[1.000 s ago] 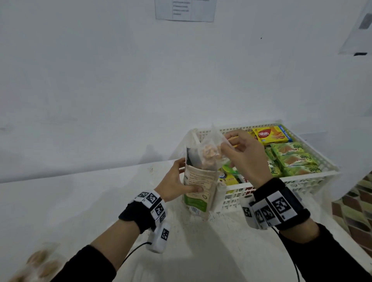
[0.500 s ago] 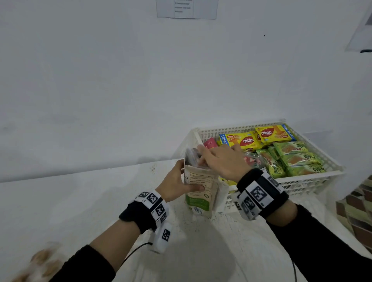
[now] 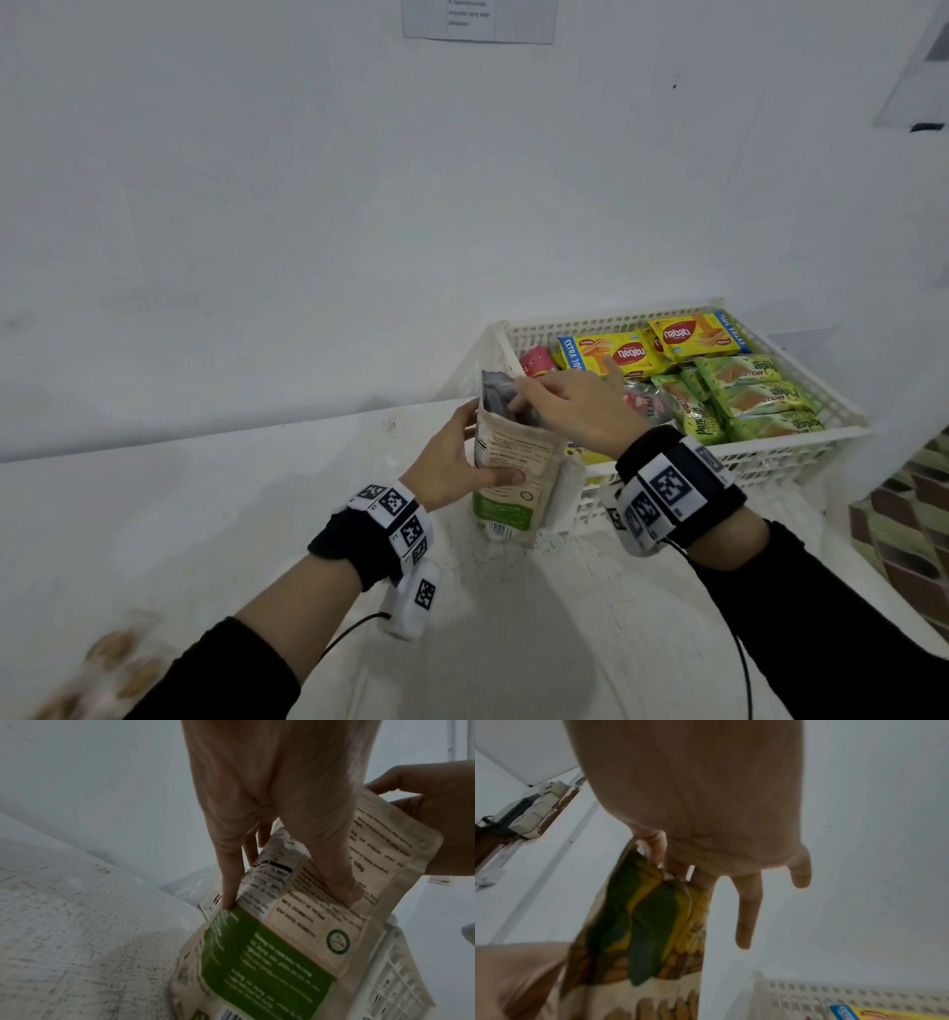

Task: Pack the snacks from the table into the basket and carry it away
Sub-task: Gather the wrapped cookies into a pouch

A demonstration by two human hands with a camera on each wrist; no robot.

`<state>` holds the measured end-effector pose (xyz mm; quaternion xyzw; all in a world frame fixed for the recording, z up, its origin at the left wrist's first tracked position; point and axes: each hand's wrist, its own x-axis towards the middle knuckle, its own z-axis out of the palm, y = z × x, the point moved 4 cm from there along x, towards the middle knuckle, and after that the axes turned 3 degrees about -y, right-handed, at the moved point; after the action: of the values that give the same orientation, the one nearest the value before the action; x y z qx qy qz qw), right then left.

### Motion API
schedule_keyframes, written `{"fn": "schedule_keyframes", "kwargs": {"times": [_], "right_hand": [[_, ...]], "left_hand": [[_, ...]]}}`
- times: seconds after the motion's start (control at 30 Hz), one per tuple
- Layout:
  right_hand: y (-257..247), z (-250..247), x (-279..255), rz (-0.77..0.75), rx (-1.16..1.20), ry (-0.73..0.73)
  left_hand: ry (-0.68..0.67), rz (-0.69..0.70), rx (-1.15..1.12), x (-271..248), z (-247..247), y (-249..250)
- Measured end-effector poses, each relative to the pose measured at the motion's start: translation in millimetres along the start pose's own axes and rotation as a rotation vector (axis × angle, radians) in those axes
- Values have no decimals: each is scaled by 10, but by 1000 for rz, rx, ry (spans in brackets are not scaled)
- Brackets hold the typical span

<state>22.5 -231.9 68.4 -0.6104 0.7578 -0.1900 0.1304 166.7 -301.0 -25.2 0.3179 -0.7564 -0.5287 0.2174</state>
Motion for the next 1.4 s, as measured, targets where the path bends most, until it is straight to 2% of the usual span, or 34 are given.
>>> {"fn": "schedule_keyframes", "kwargs": {"times": [0.07,0.4,0.53,0.63,0.77,0.83,1.0,1.07,1.17,1.23,1.3,1.33,1.4], "right_hand": [[-9,-34,-81,-38,25,108],[-256,-133,-452,-233,351,406],[-596,63,-664,-292,471,413],[-832,587,-716,-277,460,269],[-1031,1549,-778,-167,325,-217],[-1103,1930,-856,-122,215,-395],[-1282,2459,-974,-63,-89,-567],[-1353,2512,-1003,-26,-94,-572],[-1441,2437,-990,30,249,-437],[-1530,2287,-1012,122,666,-317],[-1685,2153,-1091,129,1109,-291],[-1770,2090,-1128,114,1245,-294],[-1932,2015,-1182,80,1371,-312]], "left_hand": [[-10,1,1,-18,-5,-6],[4,-7,74,-276,-256,28],[8,23,149,-538,-499,27],[-19,6,208,-841,-732,-92],[-13,-88,236,-1326,-1043,-411],[-17,-149,255,-1567,-1163,-585],[-21,-232,273,-2056,-1353,-935],[-12,-277,313,-2219,-1418,-1056],[66,-357,275,-2437,-1533,-1130],[53,-421,228,-2575,-1586,-1084],[-7,-447,174,-2691,-1615,-1029],[-17,-437,119,-2739,-1633,-1009],[-5,-398,-26,-2811,-1669,-943]]}}
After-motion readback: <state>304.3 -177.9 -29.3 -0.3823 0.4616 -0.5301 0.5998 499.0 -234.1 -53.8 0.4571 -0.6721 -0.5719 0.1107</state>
